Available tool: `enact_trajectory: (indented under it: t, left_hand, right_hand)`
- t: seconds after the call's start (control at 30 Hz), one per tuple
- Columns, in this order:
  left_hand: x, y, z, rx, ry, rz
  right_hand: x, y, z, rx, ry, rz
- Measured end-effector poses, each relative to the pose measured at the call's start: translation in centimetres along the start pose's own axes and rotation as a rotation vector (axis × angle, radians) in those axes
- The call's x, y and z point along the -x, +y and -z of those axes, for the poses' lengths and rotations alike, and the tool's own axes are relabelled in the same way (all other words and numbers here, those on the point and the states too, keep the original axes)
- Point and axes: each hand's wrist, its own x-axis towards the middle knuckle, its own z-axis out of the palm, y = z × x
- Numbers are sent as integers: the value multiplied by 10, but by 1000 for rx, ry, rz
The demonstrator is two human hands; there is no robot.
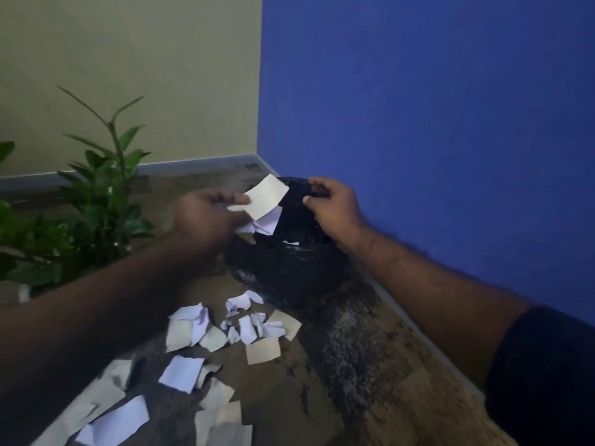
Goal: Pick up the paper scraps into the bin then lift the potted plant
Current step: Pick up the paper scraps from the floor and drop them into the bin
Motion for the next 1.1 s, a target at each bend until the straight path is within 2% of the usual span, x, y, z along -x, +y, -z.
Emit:
enact_trajectory:
  t: [0.07, 0.13, 0.2, 0.23, 0.3, 0.47, 0.6, 0.7, 0.8, 0.87, 0.97, 1.03, 1.1]
  left_hand:
    - [-13, 8, -24, 110, -120, 102]
    - [-18, 16, -42, 182, -341, 218]
    - [-18, 20, -52, 217, -532, 280]
    - [-17, 20, -54, 222, -566, 280]
    - [-18, 13, -52, 216, -544, 255]
    - [-7, -18, -3, 37, -356, 186]
    - [14, -40, 59, -113, -296, 133]
    - [34, -68, 106, -255, -275, 211]
    - [71, -114, 155, -417, -296, 290]
    - [99, -144, 180, -584, -319, 316]
    - [133, -178, 199, -844, -469, 384]
    - [151, -194, 204, -1016, -566, 319]
    - [166, -205, 206, -1084, -591, 184]
  right_hand:
    - [-1, -5, 2, -22, 36, -39]
    - [-5, -7, 7, -3, 62, -85]
    - [-6, -6, 11, 0, 49, -117]
    - [-6, -3, 13, -25, 33, -124]
    - [-3, 3, 13, -82, 10, -138]
    - [9, 0, 9, -111, 26, -89]
    - [23, -19, -4, -28, 11, 92]
    - [41, -28, -16, 25, -61, 258]
    - [77, -26, -36, 91, -219, 394]
    - [103, -17, -50, 153, -360, 421]
    - [140, 3, -65, 314, -591, 436]
    - [160, 16, -71, 477, -768, 483]
    - [175, 27, -73, 651, -1013, 496]
